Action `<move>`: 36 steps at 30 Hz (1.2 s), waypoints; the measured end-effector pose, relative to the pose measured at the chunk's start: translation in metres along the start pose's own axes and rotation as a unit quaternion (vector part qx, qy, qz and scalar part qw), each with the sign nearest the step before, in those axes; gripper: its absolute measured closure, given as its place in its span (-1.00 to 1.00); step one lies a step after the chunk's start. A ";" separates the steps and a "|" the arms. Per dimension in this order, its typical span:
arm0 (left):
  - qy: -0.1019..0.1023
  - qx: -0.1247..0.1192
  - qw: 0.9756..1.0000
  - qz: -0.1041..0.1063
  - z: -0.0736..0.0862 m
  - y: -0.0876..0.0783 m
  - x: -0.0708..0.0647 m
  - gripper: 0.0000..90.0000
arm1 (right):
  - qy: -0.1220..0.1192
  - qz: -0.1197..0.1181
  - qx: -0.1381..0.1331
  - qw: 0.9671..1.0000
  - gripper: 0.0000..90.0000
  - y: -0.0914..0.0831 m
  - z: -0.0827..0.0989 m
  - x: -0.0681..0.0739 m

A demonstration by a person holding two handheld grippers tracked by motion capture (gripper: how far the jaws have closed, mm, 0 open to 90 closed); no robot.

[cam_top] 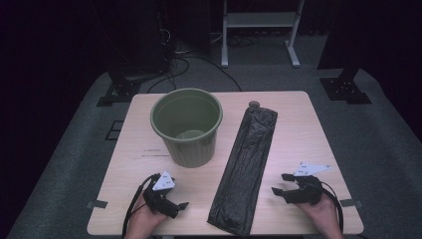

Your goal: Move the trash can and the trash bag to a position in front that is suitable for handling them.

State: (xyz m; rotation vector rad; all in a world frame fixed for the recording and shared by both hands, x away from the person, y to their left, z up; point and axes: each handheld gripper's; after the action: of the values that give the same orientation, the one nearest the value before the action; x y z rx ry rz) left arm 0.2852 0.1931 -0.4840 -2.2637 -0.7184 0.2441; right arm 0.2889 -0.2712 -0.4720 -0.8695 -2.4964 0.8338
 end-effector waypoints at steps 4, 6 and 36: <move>0.000 0.000 1.000 0.000 0.000 0.000 0.000 -1.00 | -0.004 -0.003 0.003 1.000 -0.23 0.009 -0.008 0.003; 0.000 0.000 1.000 0.000 0.000 0.000 0.000 -1.00 | -0.010 -0.005 0.003 1.000 -0.20 0.014 -0.012 0.005; 0.002 -0.001 1.000 0.001 0.000 0.000 0.001 -1.00 | -0.040 0.012 0.020 0.999 0.99 0.048 -0.026 0.017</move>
State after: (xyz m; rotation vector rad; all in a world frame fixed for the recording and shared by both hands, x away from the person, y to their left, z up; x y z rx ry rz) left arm 0.2860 0.1935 -0.4841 -2.2655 -0.7151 0.2409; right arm 0.3109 -0.2190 -0.4803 -0.8697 -2.5334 0.9397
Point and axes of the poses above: each handheld gripper's, and its own axes: y roughly forward along the jaws, z roughly out of its underside, x roughly to its left, and after that the axes turned 2 degrees about -z, right-handed
